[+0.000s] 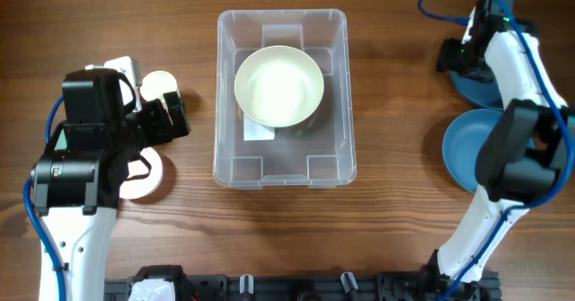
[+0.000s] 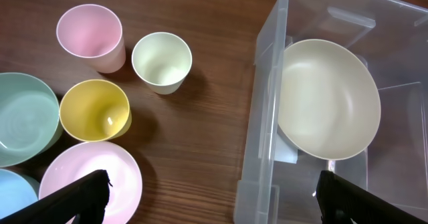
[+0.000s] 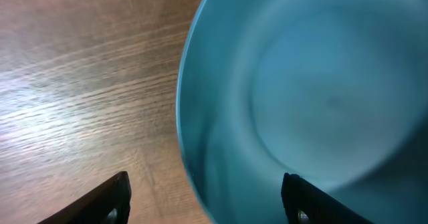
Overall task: Pack container
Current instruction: 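Grasp the rim of a dark teal bowl with the right gripper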
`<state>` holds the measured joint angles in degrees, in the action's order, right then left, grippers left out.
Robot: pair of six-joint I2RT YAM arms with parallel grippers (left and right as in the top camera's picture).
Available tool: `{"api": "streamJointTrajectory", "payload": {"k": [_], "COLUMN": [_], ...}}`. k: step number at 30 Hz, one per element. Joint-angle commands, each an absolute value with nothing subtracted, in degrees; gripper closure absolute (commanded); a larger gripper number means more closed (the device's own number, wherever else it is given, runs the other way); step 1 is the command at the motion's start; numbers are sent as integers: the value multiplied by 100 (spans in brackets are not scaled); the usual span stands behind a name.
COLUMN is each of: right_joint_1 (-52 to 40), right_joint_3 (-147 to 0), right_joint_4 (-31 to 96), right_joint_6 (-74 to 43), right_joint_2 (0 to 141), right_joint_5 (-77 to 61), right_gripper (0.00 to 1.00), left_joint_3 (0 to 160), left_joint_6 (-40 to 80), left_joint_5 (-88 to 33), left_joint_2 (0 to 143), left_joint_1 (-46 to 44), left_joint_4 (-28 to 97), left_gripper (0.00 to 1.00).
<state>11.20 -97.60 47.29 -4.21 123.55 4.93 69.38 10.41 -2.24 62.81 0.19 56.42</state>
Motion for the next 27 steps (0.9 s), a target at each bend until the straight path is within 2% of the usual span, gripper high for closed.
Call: {"api": "streamJointTrajectory", "payload": {"k": [1, 6, 9, 19, 23, 27], "right_joint_1": [1100, 1100, 1098, 974, 666, 3], "right_joint_3": [-9725, -9723, -9723, -9732, -9942, -10125], "right_joint_4": [4681, 4657, 4644, 4587, 4641, 4799], "right_joint_6": [-318, -318, -316, -292, 51, 1155], "right_joint_2": [12728, 12805, 12805, 12696, 11942, 10698], "right_joint_5": [401, 401, 401, 331, -14, -440], "right_gripper": [37, 83, 95, 96, 96, 96], "left_joint_3": [7048, 7048, 7048, 7048, 7048, 7048], "left_joint_6": [1098, 1100, 1100, 1098, 1096, 1096], "left_joint_5": [-274, -276, -322, -338, -338, -336], "left_joint_2": [6302, 6300, 6300, 6302, 6300, 6300], "left_joint_1": [54, 54, 54, 49, 49, 49], "left_joint_4": [5640, 5640, 5640, 5640, 5640, 5642], "left_gripper": [0, 0, 0, 0, 0, 0]}}
